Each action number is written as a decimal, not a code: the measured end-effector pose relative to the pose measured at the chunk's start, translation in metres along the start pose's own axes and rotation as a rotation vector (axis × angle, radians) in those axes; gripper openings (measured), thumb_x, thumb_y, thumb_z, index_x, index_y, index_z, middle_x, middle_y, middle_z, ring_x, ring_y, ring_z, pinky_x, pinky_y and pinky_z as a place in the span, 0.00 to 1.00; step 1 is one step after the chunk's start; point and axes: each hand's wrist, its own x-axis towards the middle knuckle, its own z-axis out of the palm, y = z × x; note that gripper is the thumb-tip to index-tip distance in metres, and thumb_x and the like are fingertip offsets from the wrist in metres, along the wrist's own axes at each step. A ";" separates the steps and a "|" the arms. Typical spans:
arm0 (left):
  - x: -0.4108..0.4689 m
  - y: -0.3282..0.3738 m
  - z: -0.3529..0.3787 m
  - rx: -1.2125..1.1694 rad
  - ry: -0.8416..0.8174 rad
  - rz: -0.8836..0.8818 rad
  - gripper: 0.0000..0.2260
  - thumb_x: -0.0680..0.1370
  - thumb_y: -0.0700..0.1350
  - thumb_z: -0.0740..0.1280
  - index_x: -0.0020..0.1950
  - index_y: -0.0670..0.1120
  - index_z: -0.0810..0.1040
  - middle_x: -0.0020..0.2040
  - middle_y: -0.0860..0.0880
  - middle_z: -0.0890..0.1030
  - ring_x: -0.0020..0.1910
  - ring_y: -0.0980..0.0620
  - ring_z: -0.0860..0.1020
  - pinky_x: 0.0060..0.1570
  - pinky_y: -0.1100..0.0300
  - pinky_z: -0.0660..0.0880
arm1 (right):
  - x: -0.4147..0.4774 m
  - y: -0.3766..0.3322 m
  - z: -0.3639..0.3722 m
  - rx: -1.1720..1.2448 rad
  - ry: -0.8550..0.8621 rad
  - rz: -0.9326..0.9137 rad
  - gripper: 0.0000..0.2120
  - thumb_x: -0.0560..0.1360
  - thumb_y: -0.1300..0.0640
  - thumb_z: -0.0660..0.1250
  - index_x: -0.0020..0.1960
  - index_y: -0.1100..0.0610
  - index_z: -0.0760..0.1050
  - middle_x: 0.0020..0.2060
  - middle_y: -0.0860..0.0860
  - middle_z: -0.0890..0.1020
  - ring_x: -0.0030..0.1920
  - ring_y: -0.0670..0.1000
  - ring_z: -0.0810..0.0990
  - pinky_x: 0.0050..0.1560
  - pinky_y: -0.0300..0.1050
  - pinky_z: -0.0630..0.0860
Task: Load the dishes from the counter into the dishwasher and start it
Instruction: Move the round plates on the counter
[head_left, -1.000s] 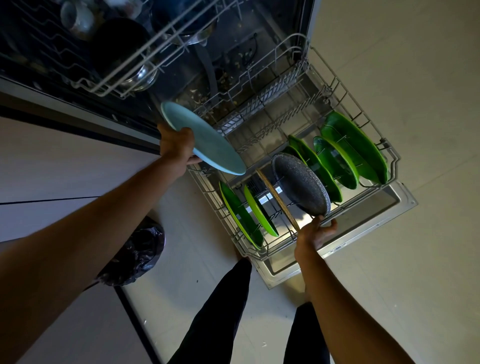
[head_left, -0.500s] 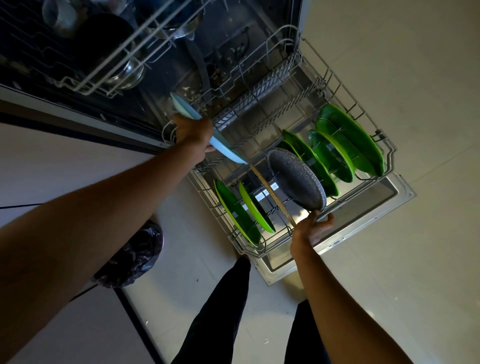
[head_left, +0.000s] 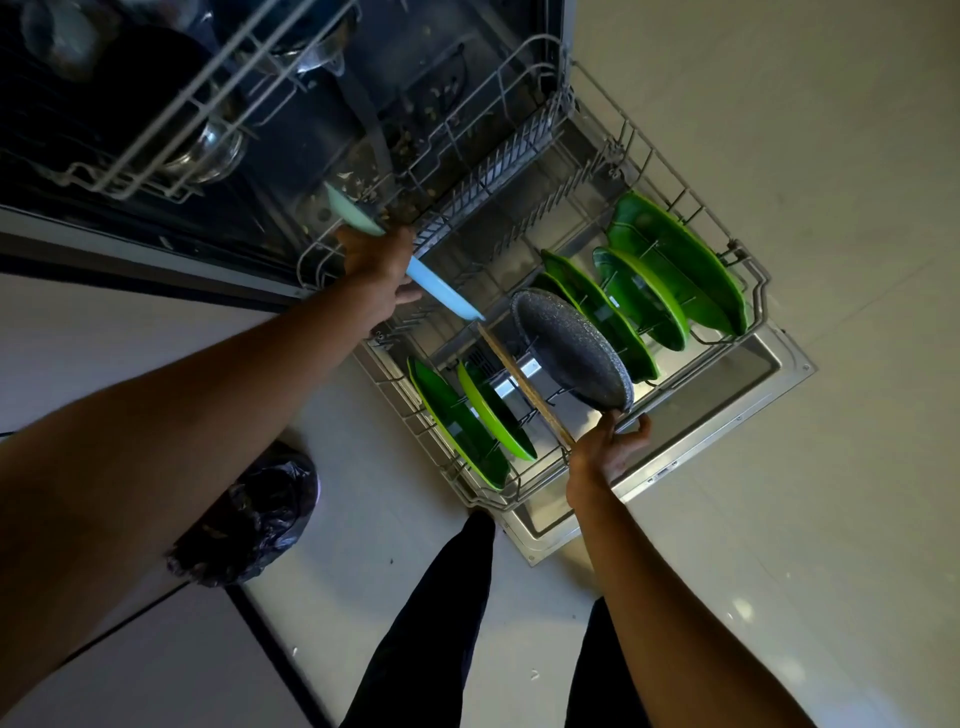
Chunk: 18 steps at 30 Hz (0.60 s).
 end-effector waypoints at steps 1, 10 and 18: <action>0.001 0.001 0.000 0.007 -0.013 -0.005 0.21 0.77 0.48 0.68 0.67 0.46 0.65 0.58 0.42 0.78 0.50 0.45 0.82 0.31 0.54 0.82 | 0.000 0.000 0.000 0.000 -0.007 0.010 0.22 0.78 0.40 0.59 0.70 0.34 0.56 0.76 0.57 0.66 0.74 0.64 0.64 0.74 0.68 0.58; -0.003 -0.005 -0.001 -0.005 -0.021 0.003 0.35 0.71 0.58 0.75 0.71 0.48 0.62 0.57 0.44 0.78 0.55 0.46 0.80 0.47 0.48 0.82 | 0.003 -0.014 -0.020 -0.003 -0.133 0.013 0.30 0.80 0.51 0.67 0.76 0.49 0.55 0.63 0.54 0.71 0.56 0.56 0.74 0.55 0.50 0.73; -0.026 -0.033 -0.030 0.072 0.005 0.090 0.30 0.72 0.68 0.67 0.65 0.50 0.70 0.53 0.48 0.79 0.45 0.50 0.79 0.40 0.54 0.80 | -0.002 -0.028 -0.055 -0.210 -0.236 -0.032 0.29 0.77 0.39 0.67 0.73 0.47 0.63 0.56 0.50 0.76 0.48 0.51 0.78 0.49 0.46 0.74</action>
